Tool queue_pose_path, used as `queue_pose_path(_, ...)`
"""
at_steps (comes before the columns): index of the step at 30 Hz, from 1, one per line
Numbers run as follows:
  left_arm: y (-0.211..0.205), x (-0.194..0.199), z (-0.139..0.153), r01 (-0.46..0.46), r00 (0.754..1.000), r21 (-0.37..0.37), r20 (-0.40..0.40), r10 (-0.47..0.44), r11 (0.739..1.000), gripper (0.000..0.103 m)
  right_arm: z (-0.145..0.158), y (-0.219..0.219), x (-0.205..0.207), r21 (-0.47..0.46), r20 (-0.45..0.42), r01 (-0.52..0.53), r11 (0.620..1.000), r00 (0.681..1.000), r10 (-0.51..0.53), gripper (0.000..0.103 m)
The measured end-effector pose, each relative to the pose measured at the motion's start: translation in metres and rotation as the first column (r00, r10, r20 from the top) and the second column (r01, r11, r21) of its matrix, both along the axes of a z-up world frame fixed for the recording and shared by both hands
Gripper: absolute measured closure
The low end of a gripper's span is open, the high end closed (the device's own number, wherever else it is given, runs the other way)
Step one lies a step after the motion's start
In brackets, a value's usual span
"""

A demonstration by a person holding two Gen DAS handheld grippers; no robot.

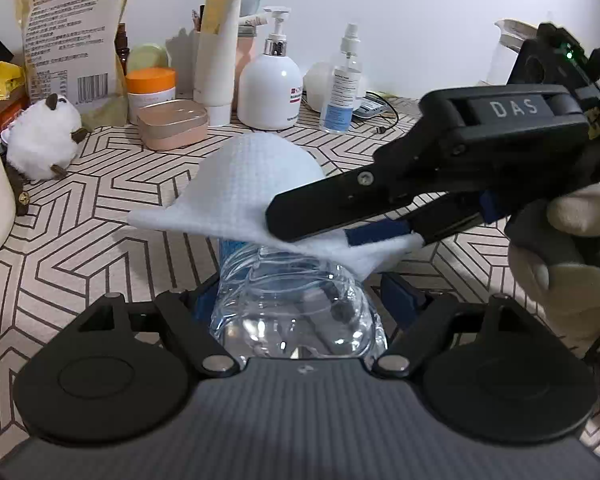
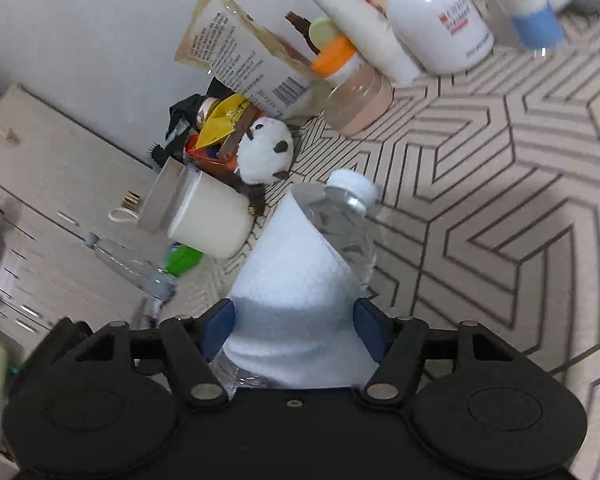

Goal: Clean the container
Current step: 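Press the wipe over the bottle and rub it with the right gripper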

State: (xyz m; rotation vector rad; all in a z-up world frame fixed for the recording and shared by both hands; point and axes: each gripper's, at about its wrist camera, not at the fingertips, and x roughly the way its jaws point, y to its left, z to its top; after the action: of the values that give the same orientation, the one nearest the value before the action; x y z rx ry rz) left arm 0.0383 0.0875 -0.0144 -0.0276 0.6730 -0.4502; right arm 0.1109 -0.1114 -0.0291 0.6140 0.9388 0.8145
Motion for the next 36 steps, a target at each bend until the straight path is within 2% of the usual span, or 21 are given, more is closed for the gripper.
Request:
queue_pose_path(3,0.003,0.0,0.0,-0.009,1.0,-0.016,-0.001,0.009,1.0,0.023,0.005,0.006,-0.006,-0.023,0.03,-0.001,1.0,1.0,0.001,0.033)
queue_pose_path(5,0.007,0.001,0.0,-0.012,1.0,-0.037,-0.004,0.012,0.999,0.024,0.012,0.011,-0.011,-0.056,0.075,-0.022,0.998,0.997,0.026,0.037)
queue_pose_path(10,0.015,0.004,-0.001,-0.018,1.0,-0.072,-0.008,0.017,0.997,0.024,0.034,0.019,-0.027,-0.174,0.201,-0.054,0.983,0.975,0.089,0.053)
queue_pose_path(12,0.016,0.004,-0.001,-0.017,1.0,-0.073,-0.009,0.017,0.997,0.024,0.042,0.022,-0.033,-0.241,0.257,-0.067,0.968,0.957,0.13,0.051)
queue_pose_path(14,0.017,0.004,-0.001,-0.016,1.0,-0.071,-0.009,0.015,0.997,0.024,0.046,0.018,-0.035,-0.296,0.282,-0.07,0.953,0.947,0.157,0.045)
queue_pose_path(15,0.016,0.004,-0.001,-0.014,1.0,-0.068,-0.009,0.014,0.998,0.024,0.046,0.012,-0.032,-0.293,0.271,-0.044,0.955,0.954,0.127,0.038)
queue_pose_path(18,0.015,0.005,-0.002,-0.013,1.0,-0.061,-0.008,0.012,0.998,0.024,0.043,-0.007,-0.022,-0.24,0.221,0.019,0.971,0.975,0.035,0.036)
queue_pose_path(21,0.015,0.003,-0.002,-0.015,1.0,-0.052,-0.005,0.015,0.999,0.025,0.037,-0.024,-0.014,-0.121,0.15,0.057,0.991,0.988,-0.038,0.035)
queue_pose_path(23,0.015,0.002,-0.002,-0.025,1.0,-0.046,-0.001,0.025,0.999,0.028,0.033,-0.031,-0.01,-0.012,0.114,0.05,0.999,0.992,-0.048,0.036)
queue_pose_path(24,0.015,0.002,-0.002,-0.03,1.0,-0.045,0.0,0.03,0.999,0.029,0.03,-0.032,-0.008,0.025,0.097,0.039,0.999,0.994,-0.041,0.041)
queue_pose_path(25,0.016,0.002,-0.002,-0.033,0.999,-0.046,0.001,0.033,0.998,0.031,0.027,-0.029,-0.007,0.039,0.083,0.026,0.999,0.996,-0.03,0.056)
queue_pose_path(27,0.017,0.002,-0.002,-0.036,0.999,-0.056,-0.001,0.036,0.998,0.034,0.022,-0.019,-0.006,0.033,0.07,-0.011,0.999,0.997,0.009,0.069)
queue_pose_path(28,0.018,0.001,-0.002,-0.037,0.999,-0.061,-0.002,0.037,0.997,0.034,0.023,-0.015,-0.008,0.02,0.097,-0.012,1.0,0.995,0.01,0.073)
queue_pose_path(31,0.02,0.001,-0.002,-0.041,0.999,-0.072,-0.003,0.041,0.997,0.034,0.028,-0.01,-0.013,-0.037,0.149,-0.002,0.999,0.989,0.008,0.075)
queue_pose_path(34,0.021,0.002,-0.002,-0.04,0.999,-0.07,-0.003,0.04,0.997,0.034,0.029,-0.009,-0.012,-0.087,0.181,0.051,0.995,0.983,-0.035,0.072)
queue_pose_path(35,0.021,0.002,-0.002,-0.039,0.999,-0.069,-0.003,0.039,0.997,0.034,0.027,-0.01,-0.01,-0.095,0.18,0.065,0.993,0.982,-0.047,0.068)
queue_pose_path(36,0.02,0.002,-0.001,-0.037,0.999,-0.068,-0.002,0.037,0.997,0.034,0.025,-0.011,-0.007,-0.104,0.18,0.079,0.991,0.982,-0.06,0.056)
